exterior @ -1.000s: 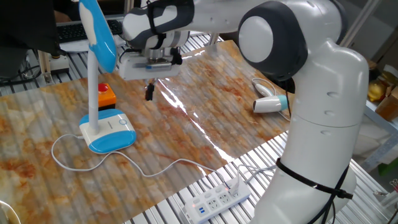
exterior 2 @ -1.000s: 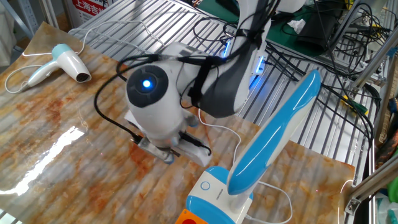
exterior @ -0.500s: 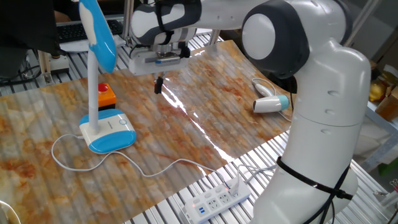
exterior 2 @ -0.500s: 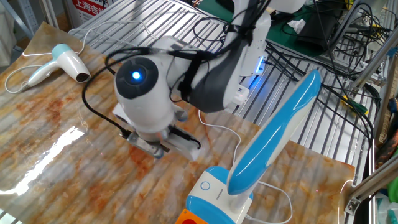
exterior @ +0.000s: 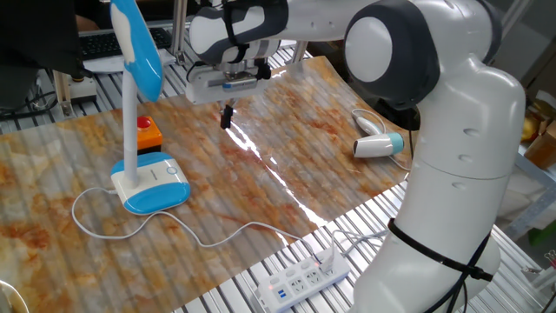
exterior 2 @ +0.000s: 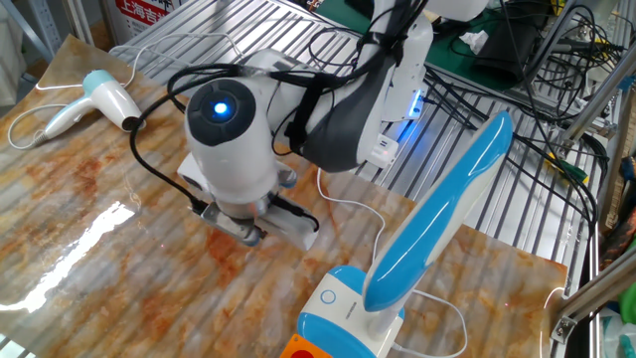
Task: Turn off the desk lamp by pressing the button
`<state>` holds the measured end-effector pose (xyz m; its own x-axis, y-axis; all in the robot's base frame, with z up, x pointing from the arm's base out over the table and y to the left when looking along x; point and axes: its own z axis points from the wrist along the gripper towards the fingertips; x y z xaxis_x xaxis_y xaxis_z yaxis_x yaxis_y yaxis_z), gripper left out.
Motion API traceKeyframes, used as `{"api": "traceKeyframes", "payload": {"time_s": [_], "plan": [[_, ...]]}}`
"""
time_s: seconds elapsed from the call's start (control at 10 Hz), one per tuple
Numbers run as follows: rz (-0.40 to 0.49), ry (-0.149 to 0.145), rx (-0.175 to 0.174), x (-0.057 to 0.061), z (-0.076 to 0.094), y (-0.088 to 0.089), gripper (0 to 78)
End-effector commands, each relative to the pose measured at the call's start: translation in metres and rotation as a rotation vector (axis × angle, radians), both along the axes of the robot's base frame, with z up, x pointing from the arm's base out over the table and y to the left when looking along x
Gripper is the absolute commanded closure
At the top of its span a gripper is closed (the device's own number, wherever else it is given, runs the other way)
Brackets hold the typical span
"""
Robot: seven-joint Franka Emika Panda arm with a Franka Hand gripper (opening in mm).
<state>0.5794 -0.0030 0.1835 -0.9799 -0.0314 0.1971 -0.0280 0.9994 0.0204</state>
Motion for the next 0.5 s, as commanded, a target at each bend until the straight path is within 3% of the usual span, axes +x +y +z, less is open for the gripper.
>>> {"api": "traceKeyframes", "payload": {"time_s": [0.1,0.2,0.5], "plan": [[0.052,-0.058,-0.070,0.0012,0.0024,-0.0004,77.6],[0.045,-0.086,-0.070,0.0012,0.0024,-0.0004,77.6],[0.041,-0.072,-0.062,0.0012,0.0024,-0.0004,77.6]]}}
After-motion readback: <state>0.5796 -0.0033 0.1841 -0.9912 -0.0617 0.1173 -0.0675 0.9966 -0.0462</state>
